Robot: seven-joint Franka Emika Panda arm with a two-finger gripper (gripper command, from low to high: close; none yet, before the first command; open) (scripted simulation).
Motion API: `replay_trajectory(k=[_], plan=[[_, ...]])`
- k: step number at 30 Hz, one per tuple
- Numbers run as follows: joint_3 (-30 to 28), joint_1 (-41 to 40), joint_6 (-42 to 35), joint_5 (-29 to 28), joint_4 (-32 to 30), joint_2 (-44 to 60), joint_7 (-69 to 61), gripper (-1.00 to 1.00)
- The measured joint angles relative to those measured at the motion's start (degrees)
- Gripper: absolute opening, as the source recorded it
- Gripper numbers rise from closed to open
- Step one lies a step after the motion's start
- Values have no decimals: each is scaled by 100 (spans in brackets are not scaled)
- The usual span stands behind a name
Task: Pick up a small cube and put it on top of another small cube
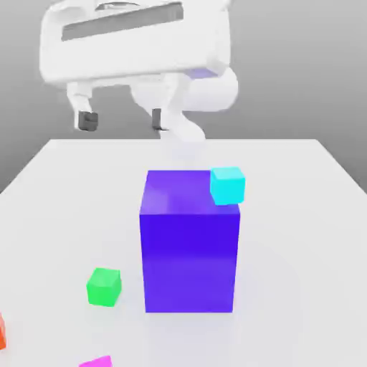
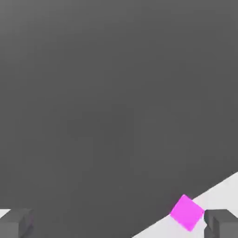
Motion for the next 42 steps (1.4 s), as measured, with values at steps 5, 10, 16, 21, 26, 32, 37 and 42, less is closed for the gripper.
replay_trajectory(k=[5, 10, 16, 21, 26, 32, 37, 42], plan=[[-53, -189, 274, -87, 72, 1040, 892, 0], [-204, -197, 552, -77, 142, 2077, 1715, 0], [-379, -208, 978, 98, 255, 3321, 2442, 0], [-374, -225, 1519, 111, 411, 4071, 2490, -100], [-373, -225, 1578, 112, 425, 4134, 2491, -100], [-396, -246, 944, 99, 114, 3188, 2400, -100], [-477, -495, 971, 14, -879, 2226, 1651, -100], [-577, -790, 1062, -36, -1915, 1282, 828, -100]])
